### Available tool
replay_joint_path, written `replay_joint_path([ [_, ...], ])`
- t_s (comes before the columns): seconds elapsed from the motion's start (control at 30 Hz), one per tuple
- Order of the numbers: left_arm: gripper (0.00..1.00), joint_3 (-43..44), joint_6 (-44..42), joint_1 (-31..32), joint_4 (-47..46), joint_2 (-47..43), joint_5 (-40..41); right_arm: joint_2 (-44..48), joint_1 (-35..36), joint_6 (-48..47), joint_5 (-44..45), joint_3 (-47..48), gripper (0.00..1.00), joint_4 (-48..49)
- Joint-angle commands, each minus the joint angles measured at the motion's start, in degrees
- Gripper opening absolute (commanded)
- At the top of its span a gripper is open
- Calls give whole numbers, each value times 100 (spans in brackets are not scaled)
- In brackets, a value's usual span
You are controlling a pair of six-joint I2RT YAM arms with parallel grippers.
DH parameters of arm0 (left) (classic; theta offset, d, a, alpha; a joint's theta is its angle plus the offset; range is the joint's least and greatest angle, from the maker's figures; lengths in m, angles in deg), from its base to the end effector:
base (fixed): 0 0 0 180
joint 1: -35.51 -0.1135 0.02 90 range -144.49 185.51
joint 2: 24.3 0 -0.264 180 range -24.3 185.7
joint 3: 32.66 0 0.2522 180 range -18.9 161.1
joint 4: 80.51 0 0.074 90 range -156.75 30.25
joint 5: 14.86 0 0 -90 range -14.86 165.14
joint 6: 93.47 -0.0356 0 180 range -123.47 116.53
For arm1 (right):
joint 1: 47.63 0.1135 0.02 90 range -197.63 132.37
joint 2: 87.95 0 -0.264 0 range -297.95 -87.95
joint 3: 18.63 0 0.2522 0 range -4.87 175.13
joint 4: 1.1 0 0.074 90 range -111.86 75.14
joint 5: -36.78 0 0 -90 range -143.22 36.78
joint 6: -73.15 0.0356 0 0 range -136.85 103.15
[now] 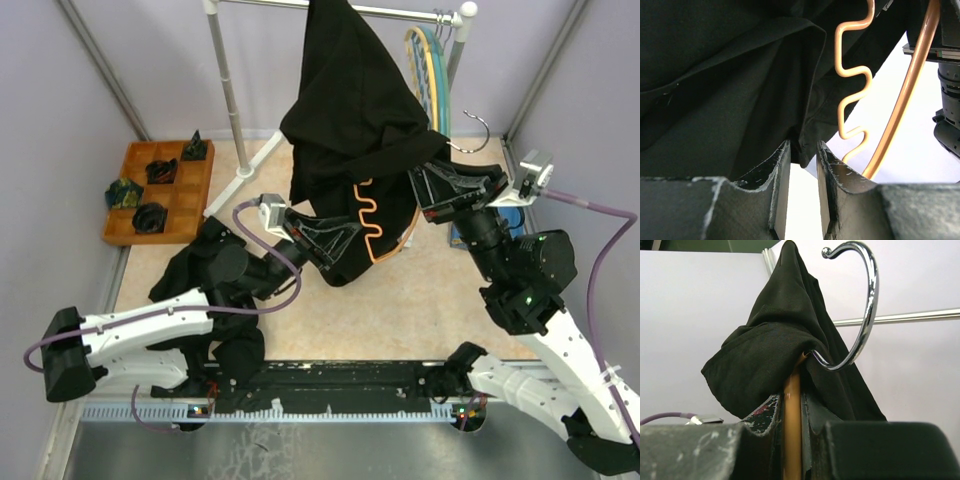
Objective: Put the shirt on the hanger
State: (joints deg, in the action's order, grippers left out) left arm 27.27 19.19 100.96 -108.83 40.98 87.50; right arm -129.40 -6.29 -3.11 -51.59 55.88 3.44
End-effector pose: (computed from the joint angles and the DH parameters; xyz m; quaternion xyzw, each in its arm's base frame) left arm 0.1153 -0.2341 0.3722 0.1167 0.5439 -0.5337 0.6370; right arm 0.0910 0.0787 0.4927 -0.0929 0.4318 0.4093 0.7984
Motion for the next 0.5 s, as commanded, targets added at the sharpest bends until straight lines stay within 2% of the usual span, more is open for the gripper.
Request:
replay_joint_path([
  [0.0,34,282,-64,-58,-252,99,-263,139,6,107,-82,152,0,578],
  [0.23,33,595,-129,-69,-271,384,-641,177,5,164,-62,63,0,600],
  [0.47,6,644,-104,-102,-64,389,-571,183,5,164,63,26,0,578],
])
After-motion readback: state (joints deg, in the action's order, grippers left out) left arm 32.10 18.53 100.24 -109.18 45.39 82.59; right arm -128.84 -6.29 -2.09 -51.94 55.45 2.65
